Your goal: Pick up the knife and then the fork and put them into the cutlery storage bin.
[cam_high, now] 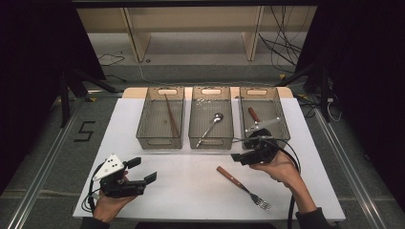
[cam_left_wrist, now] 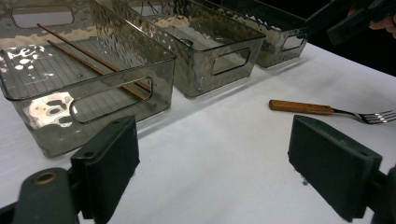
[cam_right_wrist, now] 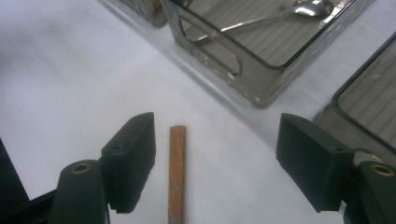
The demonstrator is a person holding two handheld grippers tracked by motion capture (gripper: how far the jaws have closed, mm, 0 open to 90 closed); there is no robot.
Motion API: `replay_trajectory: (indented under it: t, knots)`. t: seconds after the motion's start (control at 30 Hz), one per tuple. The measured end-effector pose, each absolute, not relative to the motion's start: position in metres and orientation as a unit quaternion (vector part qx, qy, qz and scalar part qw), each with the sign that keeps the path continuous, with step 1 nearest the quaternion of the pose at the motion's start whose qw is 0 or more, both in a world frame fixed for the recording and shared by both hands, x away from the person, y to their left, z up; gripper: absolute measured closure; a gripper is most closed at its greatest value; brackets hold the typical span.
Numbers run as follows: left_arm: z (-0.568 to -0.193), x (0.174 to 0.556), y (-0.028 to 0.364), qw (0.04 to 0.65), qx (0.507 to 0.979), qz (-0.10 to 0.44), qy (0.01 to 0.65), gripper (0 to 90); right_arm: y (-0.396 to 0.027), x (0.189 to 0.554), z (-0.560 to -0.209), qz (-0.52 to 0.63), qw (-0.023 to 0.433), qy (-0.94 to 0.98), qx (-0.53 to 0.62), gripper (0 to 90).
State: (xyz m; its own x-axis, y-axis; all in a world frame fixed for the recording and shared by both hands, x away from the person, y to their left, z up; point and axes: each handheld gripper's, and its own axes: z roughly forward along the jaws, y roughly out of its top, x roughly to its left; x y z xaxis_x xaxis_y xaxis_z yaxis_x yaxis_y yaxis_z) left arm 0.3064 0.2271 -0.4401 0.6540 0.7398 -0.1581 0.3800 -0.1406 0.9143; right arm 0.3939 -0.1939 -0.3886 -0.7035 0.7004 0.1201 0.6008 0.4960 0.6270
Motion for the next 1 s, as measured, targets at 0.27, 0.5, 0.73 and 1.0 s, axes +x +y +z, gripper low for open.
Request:
replay_trajectory:
  t: [0.27,0.5,0.73,1.0]
  knots:
    - [-0.44,0.306,0.227,0.534,0.736,0.17,0.381,15.9,-0.187,0.389,-0.404,0.299,0.06,0.878,0.37,29.3]
    - [-0.441,0.305,0.228,0.536,0.735,0.169,0.381,15.9,-0.18,0.384,-0.418,0.261,0.042,0.893,0.365,30.1]
    - [-0.441,0.305,0.227,0.537,0.735,0.168,0.38,15.9,-0.172,0.379,-0.43,0.218,0.034,0.908,0.355,33.3]
    - [-0.441,0.305,0.226,0.536,0.736,0.166,0.38,15.8,-0.165,0.377,-0.44,0.17,0.018,0.922,0.347,43.0]
